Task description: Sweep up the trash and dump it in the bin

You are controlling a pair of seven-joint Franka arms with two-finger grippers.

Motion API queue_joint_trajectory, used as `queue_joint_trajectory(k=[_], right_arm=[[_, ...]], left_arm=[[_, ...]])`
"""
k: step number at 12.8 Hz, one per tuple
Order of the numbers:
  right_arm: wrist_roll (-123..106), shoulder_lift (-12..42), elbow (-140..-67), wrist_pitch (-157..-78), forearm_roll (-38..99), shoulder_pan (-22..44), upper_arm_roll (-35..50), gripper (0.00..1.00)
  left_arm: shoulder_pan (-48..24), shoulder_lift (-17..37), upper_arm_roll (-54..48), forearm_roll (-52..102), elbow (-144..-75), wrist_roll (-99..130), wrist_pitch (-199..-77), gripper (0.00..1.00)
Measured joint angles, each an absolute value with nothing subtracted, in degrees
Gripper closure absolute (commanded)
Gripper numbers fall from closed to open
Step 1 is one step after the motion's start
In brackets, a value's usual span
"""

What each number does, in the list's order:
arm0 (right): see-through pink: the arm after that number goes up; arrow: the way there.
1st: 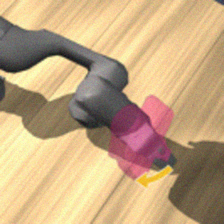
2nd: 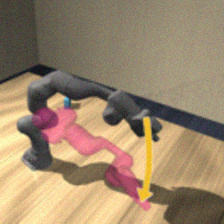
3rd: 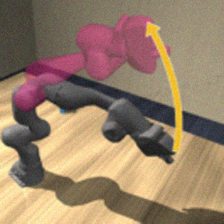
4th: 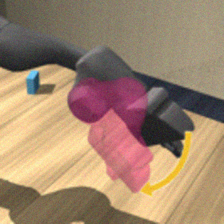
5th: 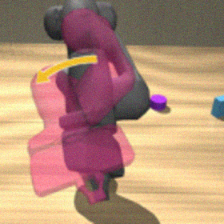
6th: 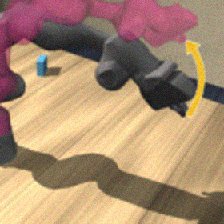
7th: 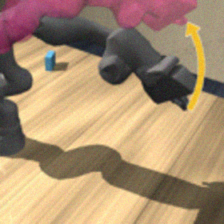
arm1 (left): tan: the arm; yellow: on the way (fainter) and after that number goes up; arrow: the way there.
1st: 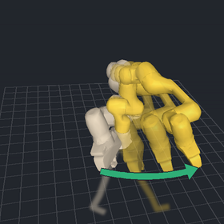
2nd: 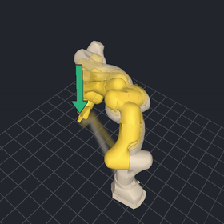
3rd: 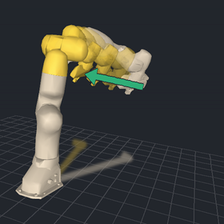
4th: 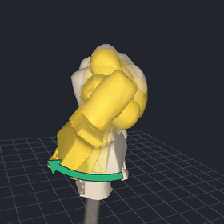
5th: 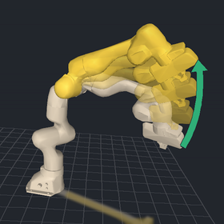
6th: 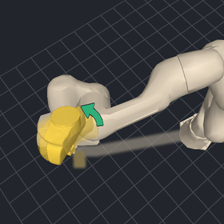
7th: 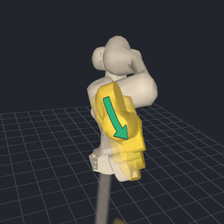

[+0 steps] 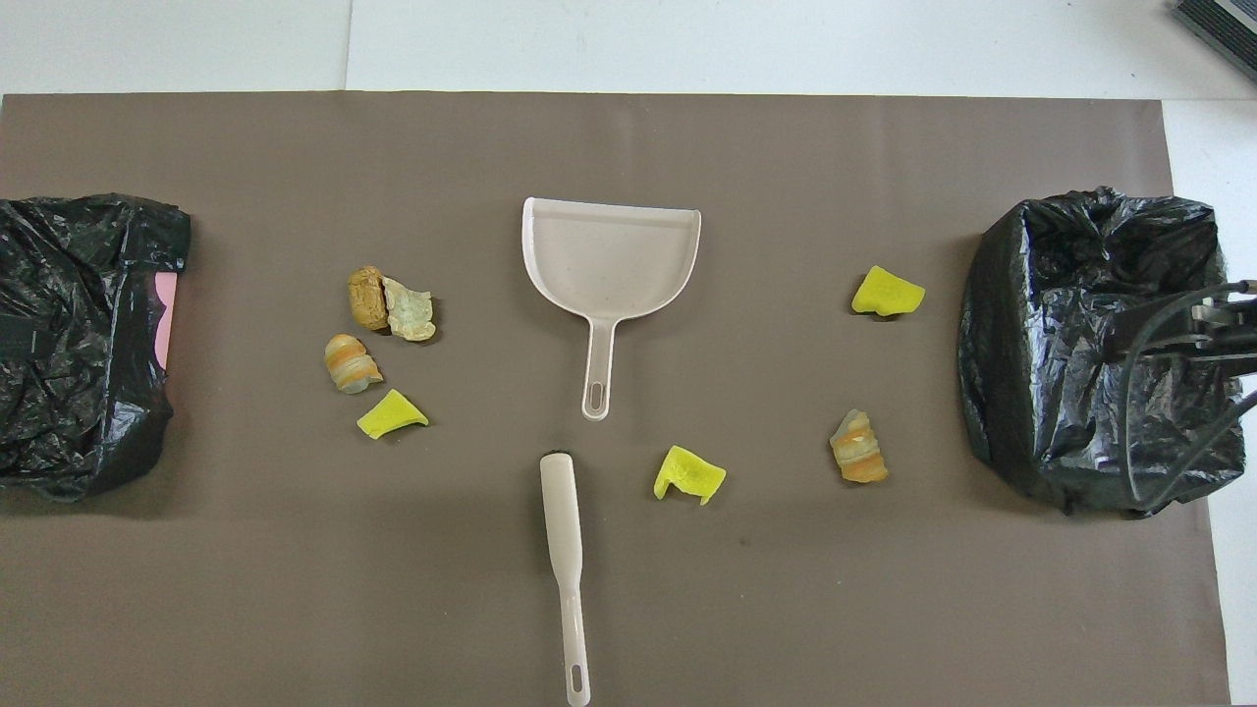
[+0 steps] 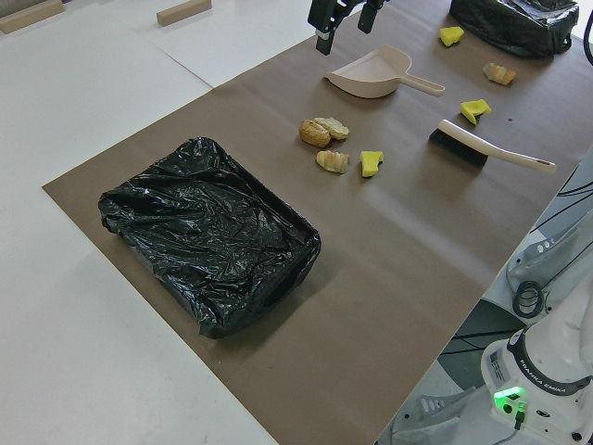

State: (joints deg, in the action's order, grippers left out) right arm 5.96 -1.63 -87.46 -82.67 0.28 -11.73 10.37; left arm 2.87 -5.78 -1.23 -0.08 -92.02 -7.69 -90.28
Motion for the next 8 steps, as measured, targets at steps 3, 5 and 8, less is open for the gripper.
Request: queue_joint_trajectory(k=[3,5,8], right_arm=[[5.96,-1.67,-87.46,-81.8,0.32,-11.72,10.49,0.0],[5.96,-1.68,-87.45,-81.38,0.32,-11.72,10.49,0.0],[5.96,-1.73,-87.45,-81.13,0.32,-11.72,10.46,0.0]], left_arm=[[2.65,-6.03,-1.9,1.26,-90.73,-5.54,-90.31,0.0],[2.56,-6.23,-3.69,1.46,-89.7,-2.35,-90.27,0.0],[2.47,-6.68,-4.48,1.46,-89.57,-1.61,-90.13,0.0]])
